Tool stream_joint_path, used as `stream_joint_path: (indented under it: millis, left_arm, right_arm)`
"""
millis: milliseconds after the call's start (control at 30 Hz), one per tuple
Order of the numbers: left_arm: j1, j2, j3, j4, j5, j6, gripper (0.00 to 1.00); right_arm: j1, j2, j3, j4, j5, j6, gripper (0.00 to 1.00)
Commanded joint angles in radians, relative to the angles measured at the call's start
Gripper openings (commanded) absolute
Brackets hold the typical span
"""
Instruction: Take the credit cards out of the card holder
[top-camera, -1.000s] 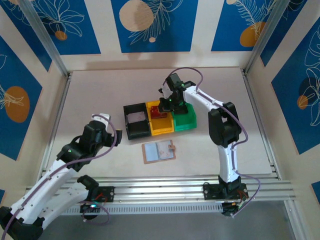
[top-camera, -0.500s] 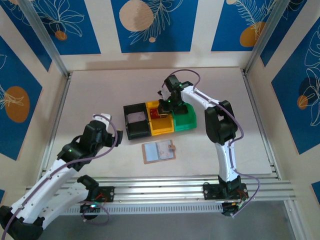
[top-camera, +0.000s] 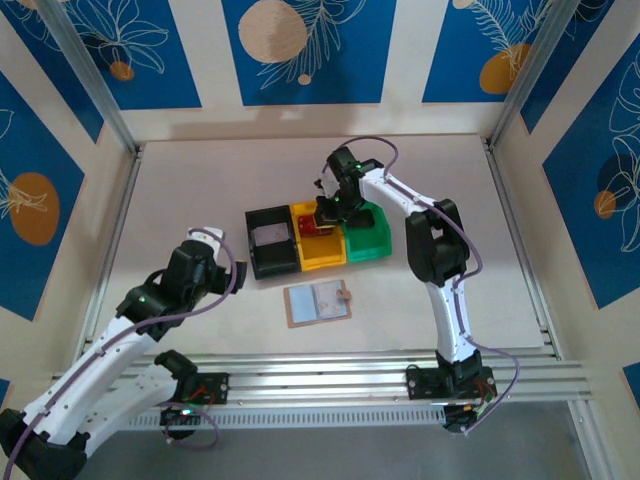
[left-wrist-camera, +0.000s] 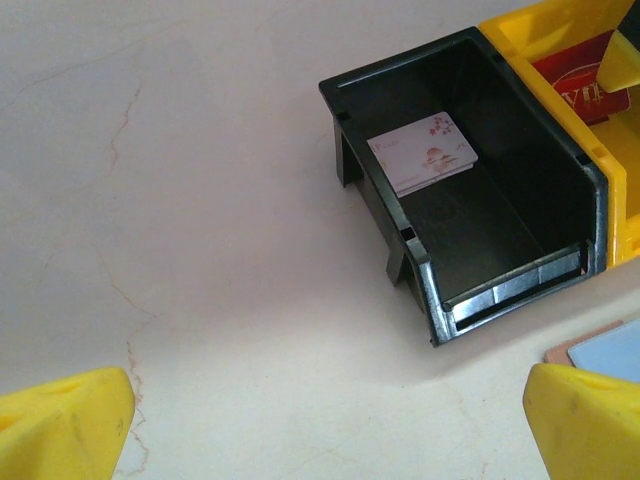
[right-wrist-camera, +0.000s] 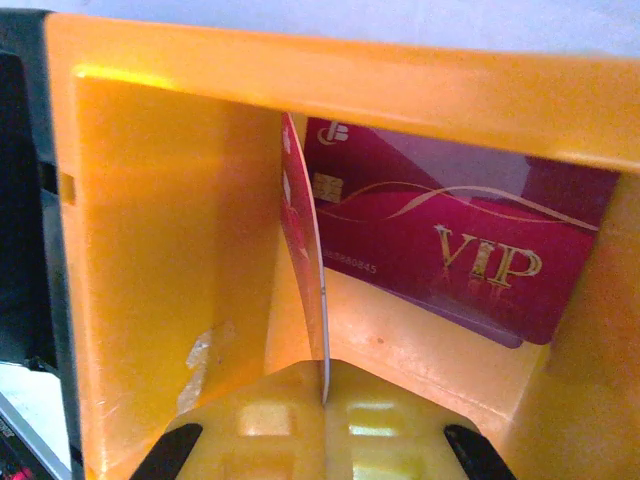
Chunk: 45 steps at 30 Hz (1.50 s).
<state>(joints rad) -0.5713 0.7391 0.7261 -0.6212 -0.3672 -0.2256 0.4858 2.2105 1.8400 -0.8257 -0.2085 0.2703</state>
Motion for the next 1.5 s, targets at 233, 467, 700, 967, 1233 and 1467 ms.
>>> stream_joint_path:
  millis: [233,467,700,967,1233,1467]
  left_arm:
    - [0.011,-0.001,-0.007,0.006,0.020,0.019,1.00]
    - [0.011,-0.001,-0.007,0.006,0.024,0.021,1.00]
    - [0.011,0.000,-0.007,0.005,0.024,0.022,1.00]
    - [0.012,0.002,-0.007,0.006,0.031,0.024,1.00]
    - [0.011,0.004,-0.007,0.006,0.032,0.025,1.00]
    - [0.011,0.008,-0.007,0.008,0.039,0.028,1.00]
  right_arm:
    - [0.031,0.024,0.028,-0.046,0.039,-0.006,0.03]
    - [0.048,0.012,0.036,-0.057,0.088,-0.017,0.09]
    - [0.056,-0.005,0.031,-0.058,0.119,-0.021,0.12]
    - [0.062,-0.029,0.024,-0.051,0.145,-0.020,0.16]
    - [0.070,-0.041,0.021,-0.047,0.157,-0.023,0.21]
    - [0.075,-0.050,0.020,-0.044,0.184,-0.022,0.24]
